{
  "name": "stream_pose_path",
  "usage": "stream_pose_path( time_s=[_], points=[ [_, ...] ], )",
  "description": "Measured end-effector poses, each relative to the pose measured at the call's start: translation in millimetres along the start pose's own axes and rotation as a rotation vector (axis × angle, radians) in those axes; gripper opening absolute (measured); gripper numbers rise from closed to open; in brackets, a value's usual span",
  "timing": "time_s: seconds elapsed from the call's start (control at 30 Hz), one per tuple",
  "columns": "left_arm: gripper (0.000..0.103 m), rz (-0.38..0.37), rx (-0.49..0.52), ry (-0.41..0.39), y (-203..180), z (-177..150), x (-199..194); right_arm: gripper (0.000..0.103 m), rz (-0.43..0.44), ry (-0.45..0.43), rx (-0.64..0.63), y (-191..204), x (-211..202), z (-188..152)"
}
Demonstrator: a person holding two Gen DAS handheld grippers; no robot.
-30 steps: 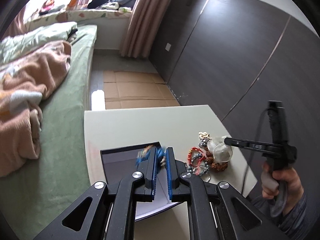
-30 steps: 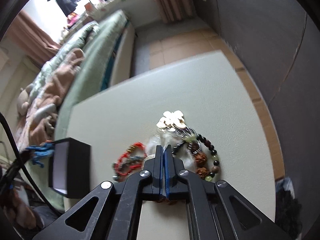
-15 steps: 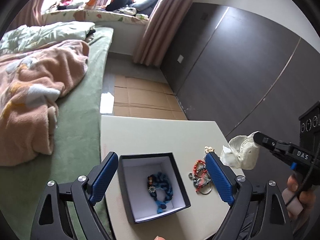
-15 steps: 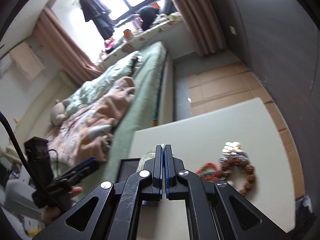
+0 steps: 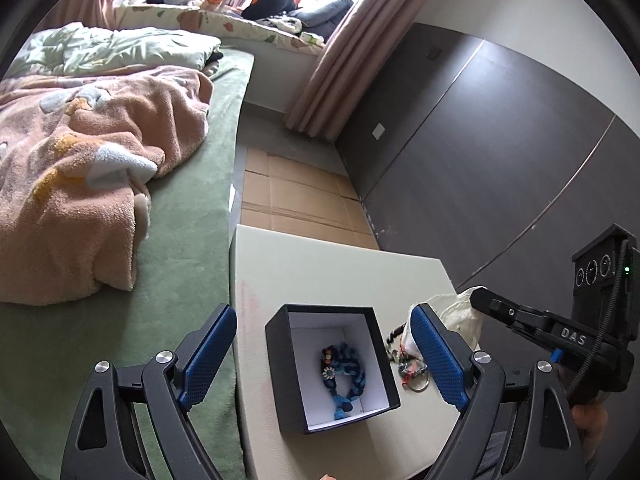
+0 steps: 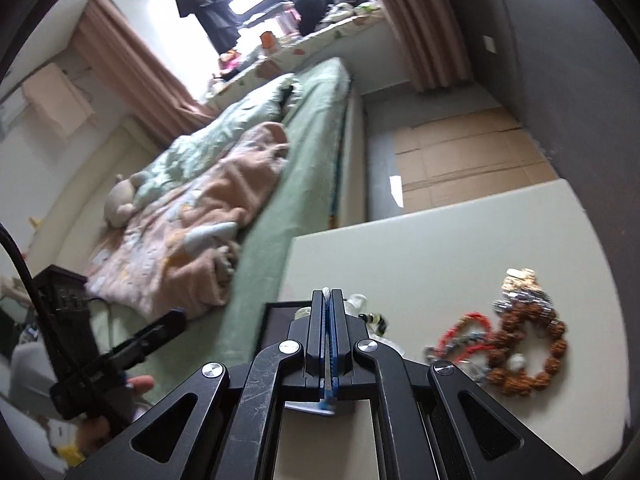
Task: Organize jewelry
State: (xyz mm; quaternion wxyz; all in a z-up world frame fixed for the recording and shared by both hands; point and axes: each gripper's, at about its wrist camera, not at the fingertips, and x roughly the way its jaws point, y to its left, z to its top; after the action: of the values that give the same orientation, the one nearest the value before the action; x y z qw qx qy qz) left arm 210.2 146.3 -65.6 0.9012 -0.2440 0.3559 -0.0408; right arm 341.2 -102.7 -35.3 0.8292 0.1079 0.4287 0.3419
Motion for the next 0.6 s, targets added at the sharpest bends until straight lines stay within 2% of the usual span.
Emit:
stream_pose_path(
  time_s=[0.3,0.37,0.4,0.43,0.47,0.5,0.53,0.6],
  points=[
    [0.089,-0.010,-0.031,-0.010,10.8,3.9,-5.2,0.004,0.188,0.032,0.046,24.1,21.9,-4.3],
    [0.089,-0.011,-0.039,-0.015,13.4,4.6,-7.0,0.005,0.204,0.043,0.039,29.6,25.0,-3.2],
    [0.089,-0.011,-0.042,-0.016,14.3,4.7,-7.4,0.009,0.198,0.062,0.031,32.3,28.0,-3.1],
    [0.089,-0.010,-0.045,-0.016,15.1,4.5,-7.5,0.028,0.190,0.075,0.029,33.0,30.0,-3.9],
    [0.089,-0.010,-0.047,-0.013,16.1,4.4,-7.1,0.059,0.173,0.081,0.032,32.4,31.4,-4.8],
    [0.089,-0.010,-0.048,-0.010,16.0,4.5,-6.4,0.072,0.148,0.078,0.038,30.9,31.1,-6.0],
    [0.089,-0.010,-0.047,-0.007,15.8,4.3,-6.0,0.084,0.120,0.062,0.045,27.7,27.5,-7.6],
    [0.089,-0.010,-0.042,-0.005,13.9,3.8,-5.5,0.084,0.100,0.061,0.047,21.9,22.3,-8.2]
  ],
)
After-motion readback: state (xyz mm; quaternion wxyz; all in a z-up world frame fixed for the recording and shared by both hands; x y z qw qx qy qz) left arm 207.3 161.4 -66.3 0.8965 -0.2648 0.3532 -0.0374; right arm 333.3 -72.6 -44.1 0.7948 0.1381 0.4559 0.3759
